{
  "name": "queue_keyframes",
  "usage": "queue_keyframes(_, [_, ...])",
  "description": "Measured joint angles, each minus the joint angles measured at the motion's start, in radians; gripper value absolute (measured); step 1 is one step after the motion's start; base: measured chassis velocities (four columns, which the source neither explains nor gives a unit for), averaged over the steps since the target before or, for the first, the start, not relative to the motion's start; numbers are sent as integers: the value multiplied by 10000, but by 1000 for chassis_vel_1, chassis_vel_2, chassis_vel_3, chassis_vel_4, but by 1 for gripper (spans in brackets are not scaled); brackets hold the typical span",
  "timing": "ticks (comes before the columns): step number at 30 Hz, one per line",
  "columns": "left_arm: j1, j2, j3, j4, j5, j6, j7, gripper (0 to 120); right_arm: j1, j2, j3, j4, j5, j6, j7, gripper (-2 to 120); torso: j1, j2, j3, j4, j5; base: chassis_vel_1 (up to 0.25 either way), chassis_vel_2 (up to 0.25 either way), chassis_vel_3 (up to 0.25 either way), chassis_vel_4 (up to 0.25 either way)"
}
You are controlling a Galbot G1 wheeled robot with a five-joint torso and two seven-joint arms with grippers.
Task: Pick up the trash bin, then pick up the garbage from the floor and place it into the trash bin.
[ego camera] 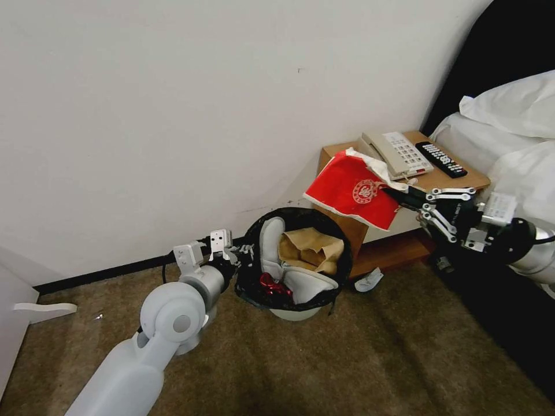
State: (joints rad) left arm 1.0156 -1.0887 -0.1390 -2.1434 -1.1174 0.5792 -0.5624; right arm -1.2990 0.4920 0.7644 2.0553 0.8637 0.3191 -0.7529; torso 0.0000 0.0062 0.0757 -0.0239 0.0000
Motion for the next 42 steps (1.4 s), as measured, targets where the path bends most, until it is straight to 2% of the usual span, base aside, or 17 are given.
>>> queue_keyframes(4, [-139, -1, 239, 61, 4, 17, 13, 4, -140, -470, -296, -54, 5, -60, 62, 0, 0, 0, 0, -1, 0, 0, 0, 0, 0])
queue_keyframes(14, [-357, -21, 594, 103, 22, 35, 24, 4, -245, -818, -534, -30, 3, -122, 94, 0, 1, 0, 0, 0, 0, 0, 0, 0, 0])
queue_keyframes(29, [-804, 66, 1574, 161, 85, 44, 52, 4, -516, -1444, -1009, -70, -114, -151, 110, 0, 1, 0, 0, -1, 1, 0, 0, 0, 0])
queue_keyframes(42, [-834, 102, 1680, 128, 120, 50, 150, 4, -623, -1423, -1394, -589, -930, -329, 295, 0, 1, 0, 0, -1, 0, 0, 0, 0, 0])
